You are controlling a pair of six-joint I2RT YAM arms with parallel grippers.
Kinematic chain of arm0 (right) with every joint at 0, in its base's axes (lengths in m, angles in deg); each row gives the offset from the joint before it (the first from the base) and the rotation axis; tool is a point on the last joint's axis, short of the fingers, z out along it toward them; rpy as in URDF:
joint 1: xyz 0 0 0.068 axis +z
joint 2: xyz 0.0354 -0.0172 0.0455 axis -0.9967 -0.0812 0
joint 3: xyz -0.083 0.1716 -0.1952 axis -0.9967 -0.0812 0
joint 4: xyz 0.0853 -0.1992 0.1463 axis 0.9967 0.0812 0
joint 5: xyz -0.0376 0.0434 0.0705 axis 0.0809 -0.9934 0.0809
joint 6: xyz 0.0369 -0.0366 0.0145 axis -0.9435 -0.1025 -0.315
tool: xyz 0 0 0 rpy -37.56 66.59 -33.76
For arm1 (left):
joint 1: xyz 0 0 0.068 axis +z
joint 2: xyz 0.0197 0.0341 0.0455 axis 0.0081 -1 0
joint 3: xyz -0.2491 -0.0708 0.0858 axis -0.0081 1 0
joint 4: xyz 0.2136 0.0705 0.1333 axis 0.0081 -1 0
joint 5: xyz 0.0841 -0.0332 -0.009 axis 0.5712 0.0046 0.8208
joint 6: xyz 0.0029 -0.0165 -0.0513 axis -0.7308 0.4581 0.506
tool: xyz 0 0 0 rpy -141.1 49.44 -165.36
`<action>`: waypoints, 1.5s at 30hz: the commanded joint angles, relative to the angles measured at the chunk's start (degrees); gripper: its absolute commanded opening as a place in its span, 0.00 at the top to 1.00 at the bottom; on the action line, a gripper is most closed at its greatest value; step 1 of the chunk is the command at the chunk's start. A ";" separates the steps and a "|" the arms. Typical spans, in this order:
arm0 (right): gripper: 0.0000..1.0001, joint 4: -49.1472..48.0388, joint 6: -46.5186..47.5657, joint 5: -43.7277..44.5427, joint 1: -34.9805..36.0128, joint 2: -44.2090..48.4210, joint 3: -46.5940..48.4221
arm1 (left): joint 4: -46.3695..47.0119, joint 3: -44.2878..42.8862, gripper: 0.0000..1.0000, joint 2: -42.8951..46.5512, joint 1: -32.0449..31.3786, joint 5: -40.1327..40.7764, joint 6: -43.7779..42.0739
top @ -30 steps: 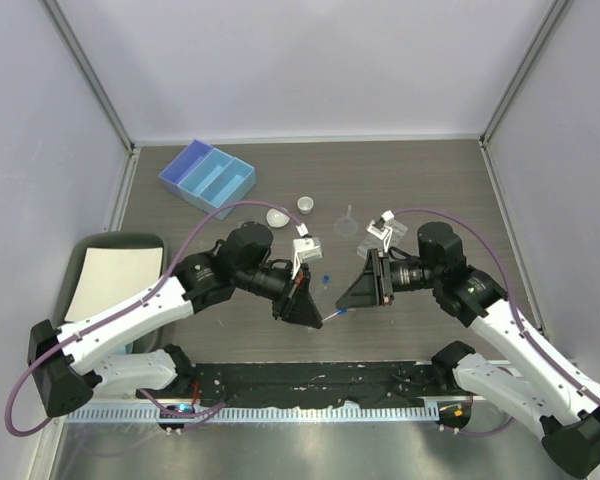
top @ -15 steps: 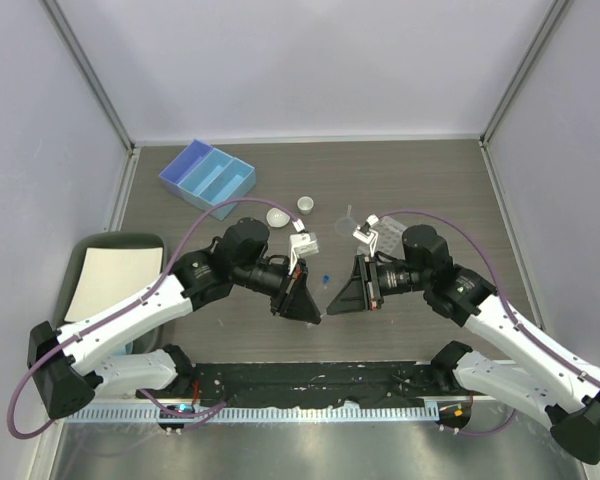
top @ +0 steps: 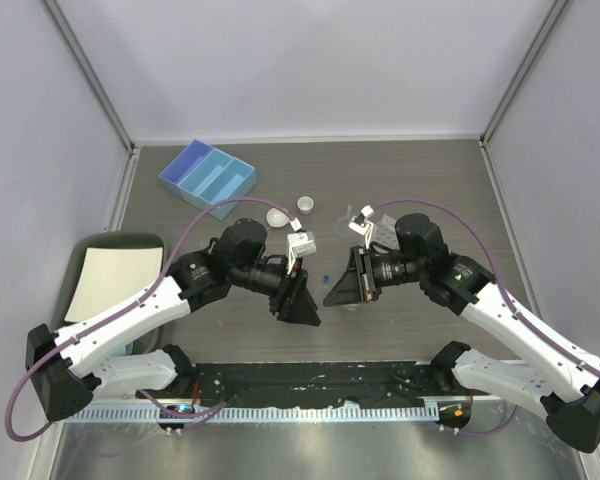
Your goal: Organize the chemistry lab equipment
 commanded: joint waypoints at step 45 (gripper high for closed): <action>0.99 26.04 20.10 59.27 -26.12 -53.33 46.56 | -16.45 1.26 0.00 5.61 11.16 52.73 1.08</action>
